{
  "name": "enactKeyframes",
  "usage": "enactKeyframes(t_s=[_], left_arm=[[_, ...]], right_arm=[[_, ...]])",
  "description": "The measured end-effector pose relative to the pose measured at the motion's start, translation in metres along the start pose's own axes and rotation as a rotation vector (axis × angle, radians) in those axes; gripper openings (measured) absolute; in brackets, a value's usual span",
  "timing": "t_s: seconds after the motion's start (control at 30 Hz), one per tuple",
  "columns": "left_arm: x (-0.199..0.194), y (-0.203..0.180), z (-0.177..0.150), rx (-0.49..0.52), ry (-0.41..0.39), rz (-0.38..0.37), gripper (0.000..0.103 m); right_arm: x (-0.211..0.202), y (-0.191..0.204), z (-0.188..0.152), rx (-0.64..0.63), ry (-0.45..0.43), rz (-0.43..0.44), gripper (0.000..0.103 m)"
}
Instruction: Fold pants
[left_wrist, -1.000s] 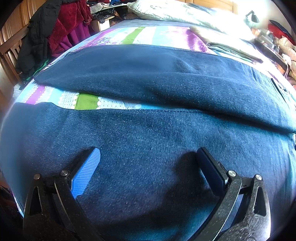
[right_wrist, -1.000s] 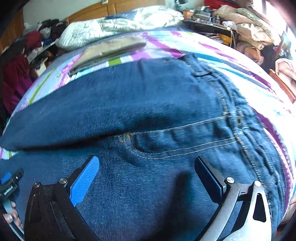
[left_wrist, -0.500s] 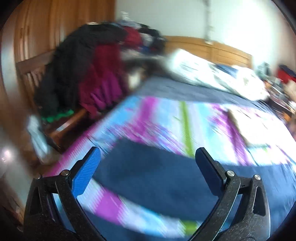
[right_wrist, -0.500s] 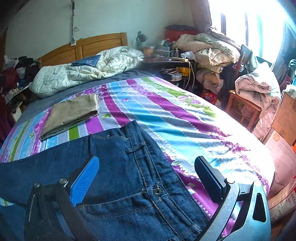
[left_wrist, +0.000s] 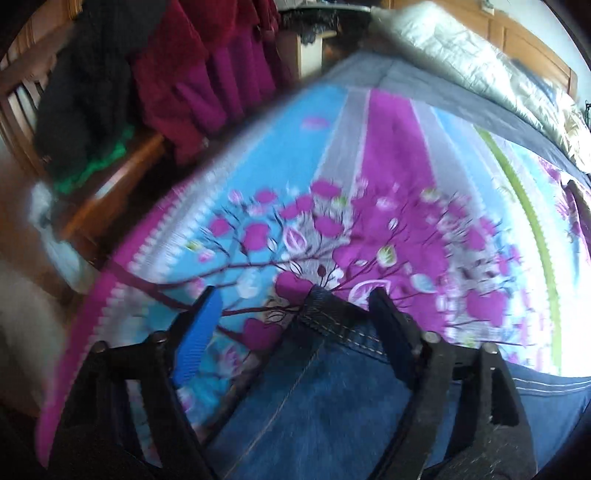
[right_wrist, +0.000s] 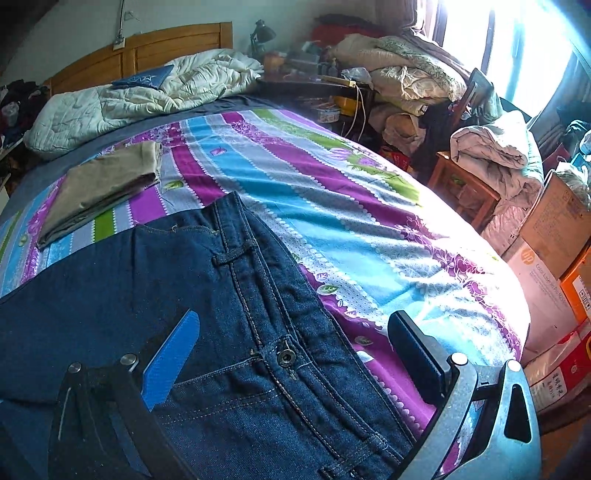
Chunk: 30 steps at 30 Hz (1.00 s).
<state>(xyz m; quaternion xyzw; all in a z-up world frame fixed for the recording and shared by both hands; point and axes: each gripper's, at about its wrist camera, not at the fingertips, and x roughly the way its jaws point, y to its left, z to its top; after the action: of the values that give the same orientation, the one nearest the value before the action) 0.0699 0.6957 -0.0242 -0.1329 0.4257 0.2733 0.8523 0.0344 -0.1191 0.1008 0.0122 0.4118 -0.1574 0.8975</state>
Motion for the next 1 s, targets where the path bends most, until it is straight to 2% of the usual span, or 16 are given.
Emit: enactKeyframes(t_s=[0.07,0.1,0.13,0.17,0.23,0.37,0.47,0.67,0.73,0.8,0.87,0.9,0.93,1.0], left_arm=[[-0.003,0.005,-0.003,-0.027,-0.027,-0.045,0.068],[-0.007,0.007,-0.005,-0.031,-0.039,-0.095,0.046],[-0.009,0.009,-0.007,-0.033,-0.046,-0.139,0.031],[-0.013,0.009,-0.009,-0.030,-0.054,-0.168,0.031],[-0.017,0.009,-0.012,-0.026,-0.053,-0.175,0.028],[-0.012,-0.002,-0.011,0.014,-0.059,-0.134,0.024],[-0.002,-0.003,-0.007,0.020,-0.047,-0.126,0.024],[0.005,-0.005,-0.004,0.030,-0.035,-0.107,0.024],[0.005,-0.004,-0.004,0.027,-0.033,-0.110,0.024],[0.005,-0.004,-0.004,0.024,-0.032,-0.111,0.025],[0.005,-0.004,-0.004,0.027,-0.031,-0.106,0.025],[0.006,-0.004,-0.004,0.030,-0.031,-0.103,0.025],[0.006,-0.005,-0.004,0.032,-0.031,-0.098,0.025],[0.005,-0.008,-0.003,0.046,-0.028,-0.076,0.025]], right_arm=[[0.007,0.007,0.001,-0.017,0.008,0.003,0.099],[0.011,0.011,0.003,-0.031,0.007,0.003,0.099],[0.015,0.015,0.004,-0.043,0.001,0.005,0.098],[0.017,0.018,0.007,-0.054,-0.004,0.007,0.098],[0.026,0.023,0.015,-0.080,-0.017,0.004,0.097],[0.046,0.023,0.047,-0.091,-0.072,0.010,0.097],[0.075,0.026,0.079,-0.092,-0.058,0.095,0.098],[0.153,0.057,0.129,-0.095,0.002,0.189,0.100],[0.182,0.067,0.138,-0.075,0.062,0.202,0.090],[0.212,0.073,0.140,-0.050,0.144,0.215,0.089],[0.237,0.077,0.134,-0.039,0.242,0.208,0.066],[0.238,0.077,0.133,-0.041,0.225,0.233,0.058],[0.235,0.080,0.134,-0.057,0.209,0.257,0.043],[0.227,0.084,0.133,-0.081,0.196,0.255,0.036]])
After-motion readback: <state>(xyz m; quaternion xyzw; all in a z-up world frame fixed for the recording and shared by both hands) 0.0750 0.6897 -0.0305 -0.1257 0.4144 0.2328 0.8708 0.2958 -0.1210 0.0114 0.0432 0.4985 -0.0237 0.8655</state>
